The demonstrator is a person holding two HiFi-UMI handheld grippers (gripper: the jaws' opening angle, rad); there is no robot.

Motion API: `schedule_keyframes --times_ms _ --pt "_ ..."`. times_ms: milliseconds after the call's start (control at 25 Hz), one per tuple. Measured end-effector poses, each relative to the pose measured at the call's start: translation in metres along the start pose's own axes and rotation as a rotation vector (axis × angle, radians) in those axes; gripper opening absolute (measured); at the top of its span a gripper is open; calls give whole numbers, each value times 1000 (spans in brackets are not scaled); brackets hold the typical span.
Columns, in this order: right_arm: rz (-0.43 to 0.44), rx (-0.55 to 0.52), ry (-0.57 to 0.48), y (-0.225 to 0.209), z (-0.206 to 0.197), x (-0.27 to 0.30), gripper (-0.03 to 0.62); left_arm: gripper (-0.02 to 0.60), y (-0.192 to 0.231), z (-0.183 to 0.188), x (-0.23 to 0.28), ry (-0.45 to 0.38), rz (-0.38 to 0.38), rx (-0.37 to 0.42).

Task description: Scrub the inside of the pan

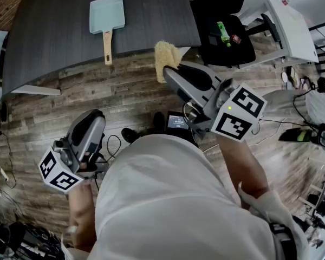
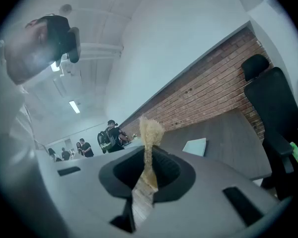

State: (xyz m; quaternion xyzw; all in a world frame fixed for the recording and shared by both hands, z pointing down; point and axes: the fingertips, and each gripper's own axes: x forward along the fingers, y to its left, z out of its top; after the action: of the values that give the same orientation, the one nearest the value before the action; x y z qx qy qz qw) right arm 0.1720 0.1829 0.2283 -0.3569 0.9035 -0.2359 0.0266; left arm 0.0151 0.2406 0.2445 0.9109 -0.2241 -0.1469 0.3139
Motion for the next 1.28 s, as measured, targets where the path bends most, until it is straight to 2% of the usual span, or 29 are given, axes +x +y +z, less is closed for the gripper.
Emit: schedule_keyframes --times_ms 400,680,960,1280 --pt "1 -30 20 1 -4 -5 49 54 0 -10 5 18 22 -13" --pt "-12 -53 39 -14 -5 -14 51 54 -2 -20 21 29 32 -19" --pt "31 -29 59 -20 -16 -18 51 54 -1 -33 22 14 74 -18" --pt "38 -8 120 -71 -18 -39 51 54 5 -49 67 -7 144 -40"
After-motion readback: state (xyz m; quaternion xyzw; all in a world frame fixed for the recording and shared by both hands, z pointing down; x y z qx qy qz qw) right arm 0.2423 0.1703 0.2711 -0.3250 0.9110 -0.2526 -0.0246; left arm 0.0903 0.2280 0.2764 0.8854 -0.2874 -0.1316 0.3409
